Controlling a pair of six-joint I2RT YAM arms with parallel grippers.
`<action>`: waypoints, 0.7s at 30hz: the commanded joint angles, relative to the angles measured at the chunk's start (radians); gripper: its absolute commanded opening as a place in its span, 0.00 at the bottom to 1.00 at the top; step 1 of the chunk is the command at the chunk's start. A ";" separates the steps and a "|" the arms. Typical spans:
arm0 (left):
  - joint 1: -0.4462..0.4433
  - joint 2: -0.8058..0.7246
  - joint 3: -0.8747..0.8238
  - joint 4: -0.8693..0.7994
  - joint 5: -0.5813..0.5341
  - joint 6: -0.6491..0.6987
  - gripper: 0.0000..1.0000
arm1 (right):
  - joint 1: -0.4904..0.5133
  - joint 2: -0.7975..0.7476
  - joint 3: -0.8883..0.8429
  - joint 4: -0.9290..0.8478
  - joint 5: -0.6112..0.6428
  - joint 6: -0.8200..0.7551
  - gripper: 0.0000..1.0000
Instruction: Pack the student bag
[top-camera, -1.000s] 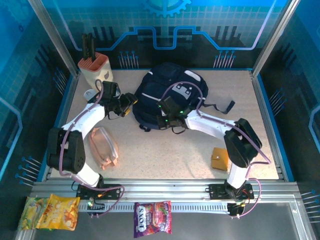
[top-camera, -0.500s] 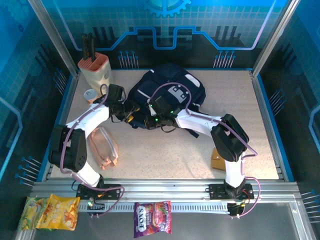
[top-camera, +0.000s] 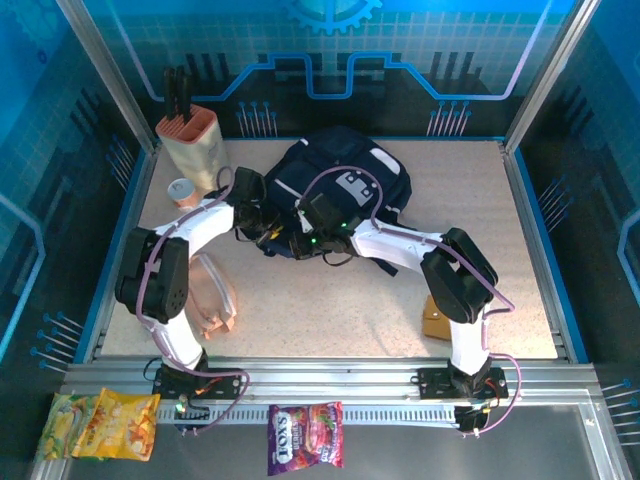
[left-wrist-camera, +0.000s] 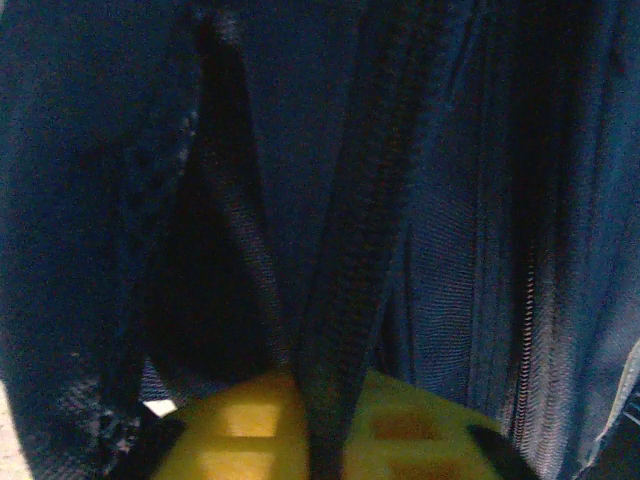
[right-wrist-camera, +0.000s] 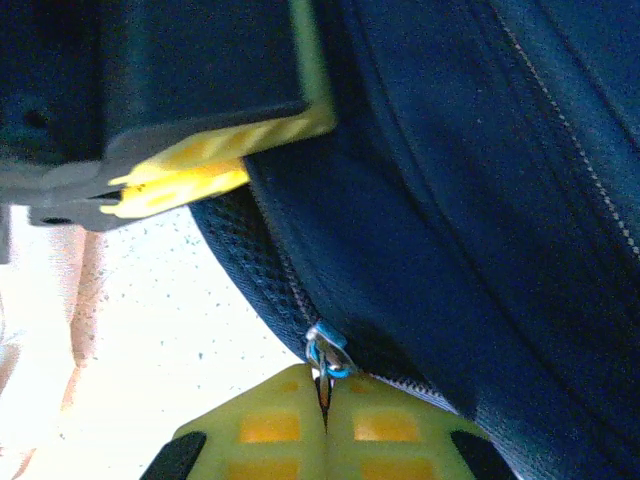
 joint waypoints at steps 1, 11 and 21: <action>-0.001 -0.006 0.034 0.010 -0.021 0.009 0.04 | 0.016 -0.055 -0.058 -0.016 0.071 0.000 0.01; 0.046 -0.062 0.058 -0.027 -0.020 0.065 0.00 | -0.029 -0.196 -0.270 -0.115 0.295 -0.118 0.02; 0.064 -0.122 0.031 -0.081 0.005 0.118 0.00 | -0.276 -0.242 -0.343 -0.021 0.359 -0.169 0.06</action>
